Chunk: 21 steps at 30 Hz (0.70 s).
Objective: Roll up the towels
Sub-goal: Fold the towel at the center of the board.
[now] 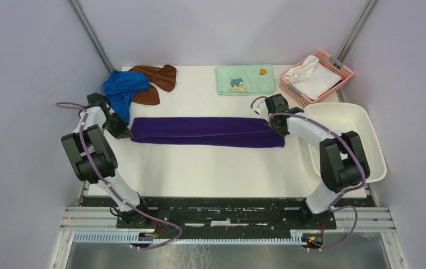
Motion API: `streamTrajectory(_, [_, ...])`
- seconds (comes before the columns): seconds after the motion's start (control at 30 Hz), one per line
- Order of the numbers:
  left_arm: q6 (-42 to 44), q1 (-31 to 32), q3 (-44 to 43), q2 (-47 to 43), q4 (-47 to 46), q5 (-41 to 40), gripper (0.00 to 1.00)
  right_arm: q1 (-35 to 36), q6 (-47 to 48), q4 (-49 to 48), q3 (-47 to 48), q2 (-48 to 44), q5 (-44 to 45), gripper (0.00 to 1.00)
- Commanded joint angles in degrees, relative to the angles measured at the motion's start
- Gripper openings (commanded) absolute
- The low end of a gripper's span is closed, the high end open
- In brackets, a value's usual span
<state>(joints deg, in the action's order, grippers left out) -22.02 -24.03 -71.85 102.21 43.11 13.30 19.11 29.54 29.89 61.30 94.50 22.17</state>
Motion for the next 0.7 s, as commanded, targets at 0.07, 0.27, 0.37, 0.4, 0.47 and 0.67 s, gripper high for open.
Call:
streamTrajectory(0.07, [2.2, -0.5, -1.4, -1.8, -0.5, -3.7, 0.03, 0.5, -1.4, 3.0, 1.0, 1.1, 2.8, 0.04])
streamTrajectory(0.27, [2.2, -0.5, -2.6, -2.1, 0.6, -4.5, 0.03, 1.0, -2.4, 5.6, 2.2, 0.4, 1.4, 0.05])
streamTrajectory(0.37, [2.6, -0.5, -2.8, -1.3, 1.0, -5.3, 0.03, 1.3, -2.8, 7.4, 2.6, 0.8, 0.3, 0.05])
streamTrajectory(0.4, [2.7, -0.5, -2.6, -0.9, 1.2, -5.7, 0.03, 1.4, -2.9, 7.7, 2.6, 1.0, 0.3, 0.06])
streamTrajectory(0.47, [2.8, -0.4, -2.3, -0.5, 1.2, -6.4, 0.03, 1.5, -2.9, 8.4, 2.8, 1.4, -0.2, 0.06])
streamTrajectory(0.67, [2.9, -0.3, -1.8, 0.7, 1.1, -7.3, 0.07, 1.7, -3.5, 11.7, 4.4, 3.0, -2.7, 0.11])
